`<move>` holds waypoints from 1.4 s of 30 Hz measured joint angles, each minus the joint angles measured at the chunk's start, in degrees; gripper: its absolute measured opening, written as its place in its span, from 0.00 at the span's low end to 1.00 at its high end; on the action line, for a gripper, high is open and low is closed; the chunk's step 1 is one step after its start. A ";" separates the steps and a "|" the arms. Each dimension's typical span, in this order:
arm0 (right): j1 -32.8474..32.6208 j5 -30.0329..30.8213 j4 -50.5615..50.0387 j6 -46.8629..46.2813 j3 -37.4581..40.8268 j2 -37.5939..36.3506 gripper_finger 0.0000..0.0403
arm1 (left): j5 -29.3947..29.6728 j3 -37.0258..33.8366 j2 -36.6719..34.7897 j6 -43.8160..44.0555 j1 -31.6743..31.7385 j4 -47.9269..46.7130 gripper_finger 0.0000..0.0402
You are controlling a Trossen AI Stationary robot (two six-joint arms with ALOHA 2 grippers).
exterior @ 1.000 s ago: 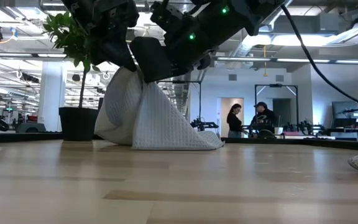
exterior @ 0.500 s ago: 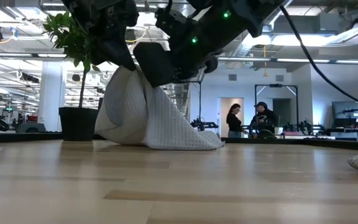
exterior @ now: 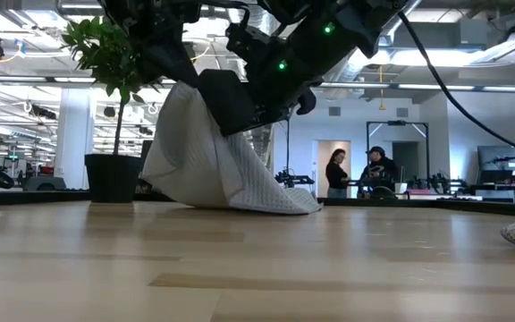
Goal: Fold microfiber towels
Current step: Fold the top grey microfiber cloth
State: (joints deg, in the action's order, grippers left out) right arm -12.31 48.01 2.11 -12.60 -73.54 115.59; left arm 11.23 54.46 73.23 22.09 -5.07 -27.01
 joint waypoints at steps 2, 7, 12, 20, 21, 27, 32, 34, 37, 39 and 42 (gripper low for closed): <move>-0.24 -0.04 0.00 0.02 0.00 0.00 0.27 | 0.37 0.00 -0.02 0.00 -0.01 -0.24 0.00; -1.09 -1.78 0.00 0.41 0.00 0.00 0.27 | 1.70 0.00 -0.01 -0.02 0.03 -0.63 0.00; -1.21 -5.33 0.00 -2.05 0.00 0.00 0.27 | 1.72 0.00 0.00 0.02 0.01 -0.60 0.00; -0.15 -4.17 -0.02 -5.88 0.00 0.00 0.27 | 1.36 0.00 -0.01 0.07 0.01 -0.45 0.00; 0.06 -4.17 -0.02 -5.88 0.00 0.00 0.27 | 1.23 0.00 -0.01 0.07 0.01 -0.45 0.00; 0.82 -4.61 -0.43 -6.54 0.00 0.00 0.27 | 1.21 0.02 -0.02 0.04 0.01 0.36 0.00; 0.82 -4.63 -0.64 -6.56 0.00 0.00 0.27 | 1.24 1.01 -0.02 -0.50 0.01 0.69 0.00; 0.78 -4.65 -1.05 -7.07 -0.02 0.00 0.27 | 1.22 1.87 -0.02 -0.97 0.01 0.71 0.00; 0.78 -4.65 -2.59 -8.42 -0.02 0.00 0.27 | 1.21 3.22 -0.02 -1.77 -0.11 0.73 0.00; 0.78 -4.61 -3.27 -8.91 -0.02 0.00 0.27 | 1.19 3.91 -0.02 -2.14 -0.14 0.75 0.00; 0.78 -4.59 -3.54 -9.03 -0.02 0.00 0.27 | 1.17 4.28 -0.04 -2.36 -0.13 0.80 0.00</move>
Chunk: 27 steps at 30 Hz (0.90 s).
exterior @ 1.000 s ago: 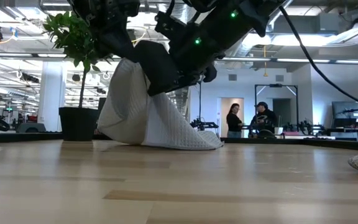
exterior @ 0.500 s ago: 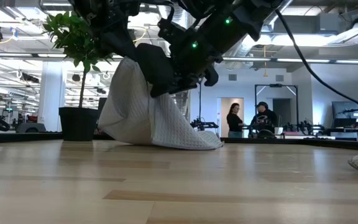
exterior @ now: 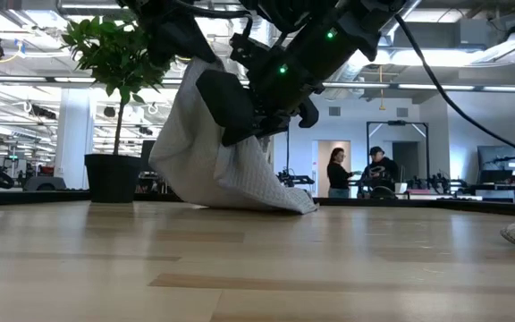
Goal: Fold microfiber towels
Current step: Fold the top grey microfiber cloth
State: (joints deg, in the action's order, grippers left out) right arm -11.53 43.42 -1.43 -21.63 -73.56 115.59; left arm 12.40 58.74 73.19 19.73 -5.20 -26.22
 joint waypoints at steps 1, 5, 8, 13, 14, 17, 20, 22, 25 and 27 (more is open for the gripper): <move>0.00 0.00 0.02 -0.04 0.00 0.00 0.27 | 0.01 0.00 0.00 -0.01 0.01 0.00 0.00; 0.02 0.01 -0.09 -1.21 0.00 0.00 0.27 | 0.02 0.00 0.00 -0.01 0.01 0.00 0.00; 0.02 0.02 -1.24 -2.53 0.00 0.00 0.27 | 0.07 0.00 0.00 -0.01 0.01 0.00 0.00; 0.02 -0.03 -3.86 -5.28 0.00 0.00 0.21 | 0.09 0.00 0.00 -0.01 0.01 -0.03 0.00; 0.02 -0.05 -4.37 -5.41 0.00 0.00 0.18 | 0.09 0.00 0.00 -0.01 0.01 -0.11 0.00; -0.42 -0.84 -5.21 -5.05 0.00 0.00 0.05 | 0.59 0.00 0.00 -0.03 0.01 -0.96 0.00; -1.51 -1.61 -5.91 -3.65 0.00 0.00 0.04 | 2.36 0.02 0.00 0.42 0.01 -2.77 0.00; -2.22 -2.66 -6.82 -3.58 0.00 -0.29 0.04 | 3.46 0.04 0.00 1.05 0.01 -4.95 0.00; -3.35 -3.52 -8.83 -3.41 -1.06 -0.44 0.02 | 3.76 0.04 0.00 2.93 0.03 -8.50 0.00; -4.09 -3.81 -12.21 -3.41 -2.38 -0.44 0.03 | 4.66 0.04 0.00 4.21 0.05 -10.75 0.00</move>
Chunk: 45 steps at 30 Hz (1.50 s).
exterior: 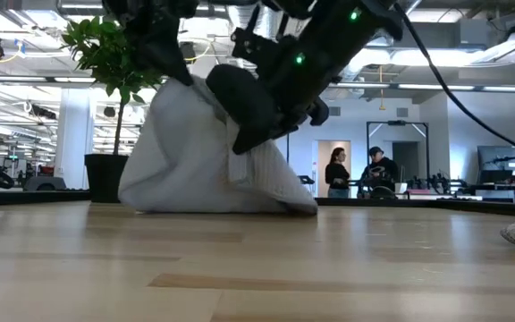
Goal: Fold microfiber towels
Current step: Fold the top grey microfiber cloth
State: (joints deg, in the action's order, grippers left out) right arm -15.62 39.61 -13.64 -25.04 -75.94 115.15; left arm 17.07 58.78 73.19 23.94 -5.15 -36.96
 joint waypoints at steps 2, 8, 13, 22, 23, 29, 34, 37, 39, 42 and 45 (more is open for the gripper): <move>-0.51 -0.94 -2.84 -0.01 -1.47 -0.09 0.03 | 0.67 0.00 0.00 1.35 -0.03 -2.29 0.00; -1.94 -1.33 -10.52 0.07 -4.93 -0.17 0.01 | 0.59 0.00 0.00 3.69 -0.14 -5.82 0.00; -2.20 -1.37 -18.49 2.97 -8.55 -0.20 0.03 | 0.63 0.00 0.00 3.74 -0.72 -6.11 0.00; -0.56 -3.10 -22.25 4.22 -12.42 0.10 0.06 | 2.14 0.00 0.00 4.22 -0.76 -6.39 0.00; -0.11 -3.76 -22.17 3.52 -12.39 0.30 0.07 | 2.24 0.00 0.00 4.22 -0.76 -6.39 0.00; 3.04 -11.14 -19.88 1.10 -10.43 0.37 0.13 | 2.13 0.00 0.00 4.20 -0.76 -6.18 0.00; 5.03 -17.34 -17.10 0.93 -10.43 0.37 0.19 | 2.07 0.00 0.00 4.18 -0.76 -6.26 0.00; 5.77 -20.74 -16.27 1.27 -10.43 0.37 0.24 | 1.42 0.00 0.00 3.69 -0.76 -6.24 0.00; 6.13 -23.04 -16.13 1.31 -10.43 0.37 0.27 | 1.26 0.00 0.00 3.65 -0.76 -6.24 0.00; 6.50 -27.52 -15.92 1.34 -10.43 0.37 0.32 | 1.22 0.00 0.00 3.57 -0.76 -6.24 0.00; 6.26 -29.24 -15.86 1.08 -10.43 0.37 0.36 | 1.22 0.00 0.00 3.57 -0.76 -6.21 0.00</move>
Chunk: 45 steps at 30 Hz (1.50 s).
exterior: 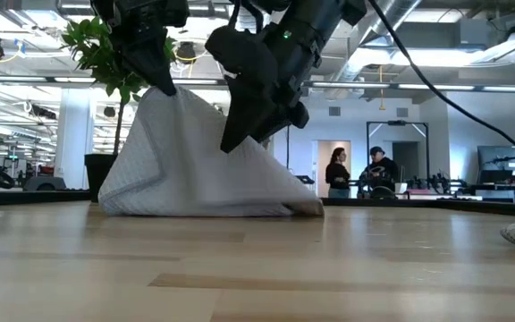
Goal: Fold microfiber towels
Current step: Fold the top grey microfiber cloth
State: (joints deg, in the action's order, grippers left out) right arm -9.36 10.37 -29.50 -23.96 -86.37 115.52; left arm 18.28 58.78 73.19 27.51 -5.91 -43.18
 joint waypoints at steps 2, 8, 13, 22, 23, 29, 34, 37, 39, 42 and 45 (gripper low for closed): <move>-0.08 0.00 0.00 -1.19 0.00 0.00 0.37 | 0.00 0.00 0.00 -0.02 0.00 0.02 0.00; -1.03 1.48 0.18 -6.04 0.00 0.00 0.38 | -0.02 0.00 0.00 -0.02 0.00 -0.11 0.00; -5.14 11.06 4.33 -5.86 0.64 0.00 0.36 | -0.04 0.00 0.00 -0.04 0.00 -1.15 0.00; -9.90 24.94 33.61 1.83 11.14 0.07 0.34 | -0.06 -0.02 0.00 -0.04 0.00 -0.03 0.00; -10.20 26.03 35.43 1.95 11.99 0.07 0.33 | -0.05 -0.02 0.00 -0.04 0.00 0.22 0.00; -10.01 27.89 43.50 4.35 15.45 1.76 0.32 | -0.09 -0.02 0.00 -0.02 0.00 1.64 0.00; -8.53 28.30 43.77 6.40 14.78 7.07 0.32 | -2.66 -0.02 0.00 -0.43 -0.13 2.01 0.00; -7.53 28.39 42.78 6.15 14.99 7.76 0.32 | -4.53 -0.04 0.00 -0.71 -0.66 1.91 0.00; -6.79 28.78 42.25 6.03 14.87 7.63 0.32 | -5.47 -0.04 0.00 -0.72 -1.14 1.72 0.00; -5.54 30.65 40.10 6.03 14.88 7.53 0.31 | -7.42 -0.04 0.00 -0.33 -1.90 0.57 0.00; -4.17 31.28 38.76 6.00 14.86 7.06 0.31 | -6.99 -0.04 0.63 1.15 -2.89 -1.01 0.00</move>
State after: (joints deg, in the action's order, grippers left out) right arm -13.53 41.65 9.26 -17.95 -71.50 122.58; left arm 11.29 58.74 73.82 28.66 -8.80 -44.18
